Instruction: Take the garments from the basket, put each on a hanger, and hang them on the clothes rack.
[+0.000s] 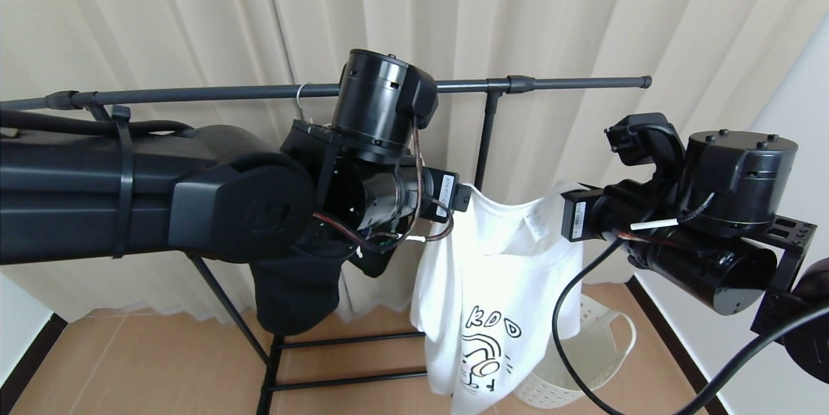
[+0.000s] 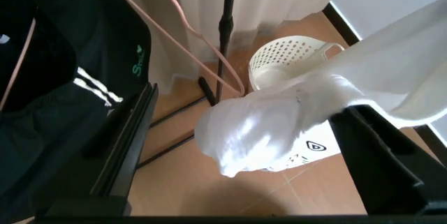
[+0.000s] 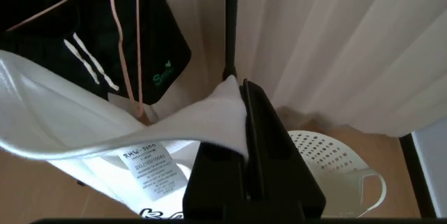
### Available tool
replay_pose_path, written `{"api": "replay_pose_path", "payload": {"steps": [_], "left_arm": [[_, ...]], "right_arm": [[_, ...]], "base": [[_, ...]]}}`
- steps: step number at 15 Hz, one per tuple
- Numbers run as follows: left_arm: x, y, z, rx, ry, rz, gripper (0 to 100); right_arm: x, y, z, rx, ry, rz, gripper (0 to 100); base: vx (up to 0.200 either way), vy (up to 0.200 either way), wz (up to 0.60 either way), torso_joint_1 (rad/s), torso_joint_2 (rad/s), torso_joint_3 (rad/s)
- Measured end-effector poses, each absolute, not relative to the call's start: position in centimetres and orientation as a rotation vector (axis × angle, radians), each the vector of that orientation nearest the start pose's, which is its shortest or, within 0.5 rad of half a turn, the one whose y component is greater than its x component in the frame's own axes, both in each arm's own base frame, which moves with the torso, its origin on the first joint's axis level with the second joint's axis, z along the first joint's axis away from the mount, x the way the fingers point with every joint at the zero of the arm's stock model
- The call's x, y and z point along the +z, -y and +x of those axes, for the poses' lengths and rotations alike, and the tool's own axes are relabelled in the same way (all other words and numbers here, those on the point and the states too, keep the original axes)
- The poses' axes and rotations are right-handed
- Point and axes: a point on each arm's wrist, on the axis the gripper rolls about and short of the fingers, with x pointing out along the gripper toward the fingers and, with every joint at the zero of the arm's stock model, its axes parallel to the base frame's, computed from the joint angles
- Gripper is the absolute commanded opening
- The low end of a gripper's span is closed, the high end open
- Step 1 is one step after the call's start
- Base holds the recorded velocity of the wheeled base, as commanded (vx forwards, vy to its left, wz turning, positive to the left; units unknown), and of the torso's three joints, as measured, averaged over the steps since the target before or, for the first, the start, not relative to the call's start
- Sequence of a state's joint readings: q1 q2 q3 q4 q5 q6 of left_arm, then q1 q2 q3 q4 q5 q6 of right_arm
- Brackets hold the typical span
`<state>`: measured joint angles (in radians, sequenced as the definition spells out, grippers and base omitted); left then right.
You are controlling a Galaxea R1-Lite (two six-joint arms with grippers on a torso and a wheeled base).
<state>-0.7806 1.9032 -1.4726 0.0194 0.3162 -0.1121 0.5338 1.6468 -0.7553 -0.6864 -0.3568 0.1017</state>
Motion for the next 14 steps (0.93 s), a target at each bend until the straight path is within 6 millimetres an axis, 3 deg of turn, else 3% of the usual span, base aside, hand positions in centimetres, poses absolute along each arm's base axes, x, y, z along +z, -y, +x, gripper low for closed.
{"api": "replay_pose_path", "payload": {"steps": [9,14], "left_arm": [[23.1,24.1,26.3,-0.557,-0.461,0.159,100],[23.7,23.2,26.2,-0.536,-0.451,0.143,100]], "right_arm": [[19.7,-11.1,27.1,0.076,-0.171,0.032,0],[20.5,-10.6,26.4,0.074,-0.151,0.038,0]], "base": [[0.000,0.000,0.00,0.000,0.00,0.000],[0.000,0.000,0.00,0.000,0.00,0.000]]}}
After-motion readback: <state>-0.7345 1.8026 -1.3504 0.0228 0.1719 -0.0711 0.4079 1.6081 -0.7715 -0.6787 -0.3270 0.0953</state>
